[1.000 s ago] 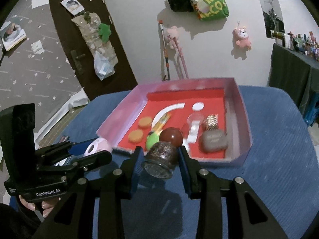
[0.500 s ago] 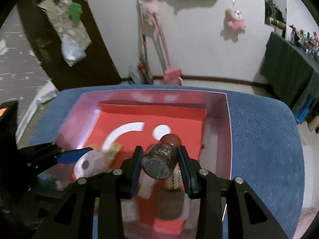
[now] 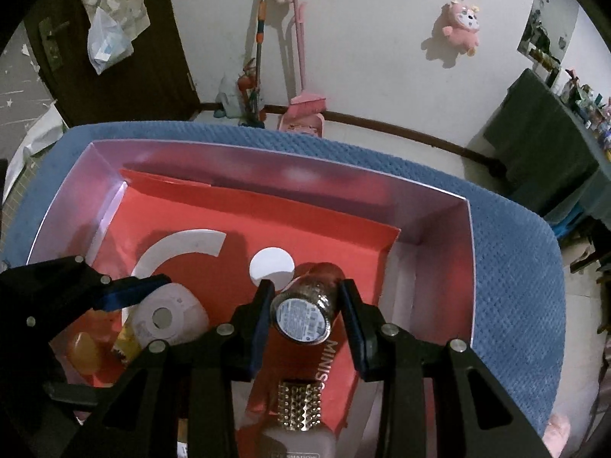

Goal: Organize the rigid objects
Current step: 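Carry the pink compact and glass bottle into the tray and open both tools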

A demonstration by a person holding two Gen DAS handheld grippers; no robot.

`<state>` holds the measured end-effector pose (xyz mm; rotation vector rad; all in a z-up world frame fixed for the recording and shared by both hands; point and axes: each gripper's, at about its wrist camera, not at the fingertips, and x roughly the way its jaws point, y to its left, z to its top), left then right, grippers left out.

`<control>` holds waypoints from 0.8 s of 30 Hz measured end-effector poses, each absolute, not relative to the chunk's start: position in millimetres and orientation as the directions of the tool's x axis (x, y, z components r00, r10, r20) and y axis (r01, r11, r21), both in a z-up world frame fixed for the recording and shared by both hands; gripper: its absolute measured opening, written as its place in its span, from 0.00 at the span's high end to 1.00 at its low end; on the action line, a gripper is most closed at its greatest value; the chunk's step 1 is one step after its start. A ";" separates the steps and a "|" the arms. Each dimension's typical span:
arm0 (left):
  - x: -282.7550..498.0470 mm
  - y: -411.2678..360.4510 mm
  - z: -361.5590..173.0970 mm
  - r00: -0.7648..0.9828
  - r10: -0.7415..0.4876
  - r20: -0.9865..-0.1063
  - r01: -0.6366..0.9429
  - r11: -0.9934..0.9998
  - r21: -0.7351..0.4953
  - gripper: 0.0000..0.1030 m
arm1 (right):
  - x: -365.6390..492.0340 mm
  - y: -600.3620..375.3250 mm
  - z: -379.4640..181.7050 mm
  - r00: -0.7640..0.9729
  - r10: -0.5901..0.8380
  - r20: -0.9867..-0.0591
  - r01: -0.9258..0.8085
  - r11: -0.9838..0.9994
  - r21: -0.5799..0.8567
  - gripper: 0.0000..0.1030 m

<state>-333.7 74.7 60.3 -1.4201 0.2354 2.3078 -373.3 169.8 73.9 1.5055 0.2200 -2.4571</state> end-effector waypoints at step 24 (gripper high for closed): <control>-344.4 79.3 55.0 -0.390 0.242 -0.888 -0.416 -0.907 -0.064 0.55 | -370.7 175.1 54.9 -0.375 -0.119 -0.919 0.293 -0.956 0.004 0.64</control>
